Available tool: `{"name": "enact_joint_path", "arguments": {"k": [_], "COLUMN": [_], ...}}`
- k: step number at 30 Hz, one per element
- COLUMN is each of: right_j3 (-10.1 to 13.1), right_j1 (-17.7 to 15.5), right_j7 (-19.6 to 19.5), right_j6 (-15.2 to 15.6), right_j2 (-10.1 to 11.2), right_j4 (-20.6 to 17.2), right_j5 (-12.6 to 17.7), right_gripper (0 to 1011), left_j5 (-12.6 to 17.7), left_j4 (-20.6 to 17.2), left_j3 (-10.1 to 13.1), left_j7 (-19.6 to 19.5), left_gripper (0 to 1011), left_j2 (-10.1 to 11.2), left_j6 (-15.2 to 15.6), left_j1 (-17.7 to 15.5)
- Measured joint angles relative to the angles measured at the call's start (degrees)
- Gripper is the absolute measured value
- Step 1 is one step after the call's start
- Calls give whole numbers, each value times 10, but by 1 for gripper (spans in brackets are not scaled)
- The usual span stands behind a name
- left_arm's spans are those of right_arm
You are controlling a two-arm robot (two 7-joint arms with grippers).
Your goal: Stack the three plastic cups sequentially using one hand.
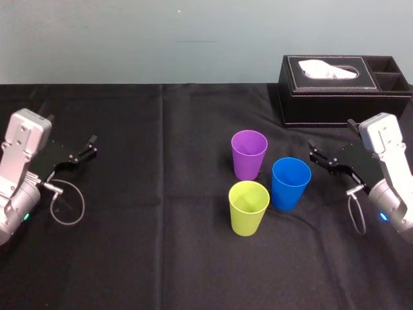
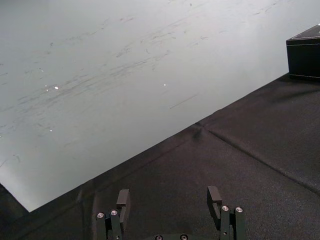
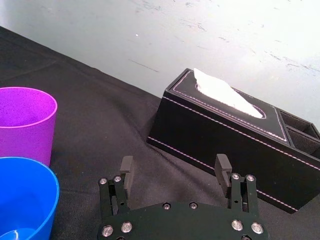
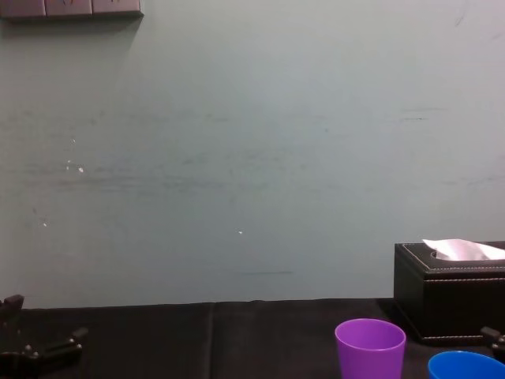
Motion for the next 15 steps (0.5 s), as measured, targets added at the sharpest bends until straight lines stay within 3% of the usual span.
{"name": "enact_joint_path", "arguments": {"k": [15], "right_j3": [0], "right_j1": [0], "right_j7": [0], "right_j6": [0], "right_j2": [0], "right_j4": [0], "right_j5": [0], "right_gripper": [1000], "left_j5": [0], "left_j4": [0], "left_j3": [0], "left_j7": [0], "left_gripper": [1011], "left_j2": [0], "left_j6": [0], "left_j1": [0]}}
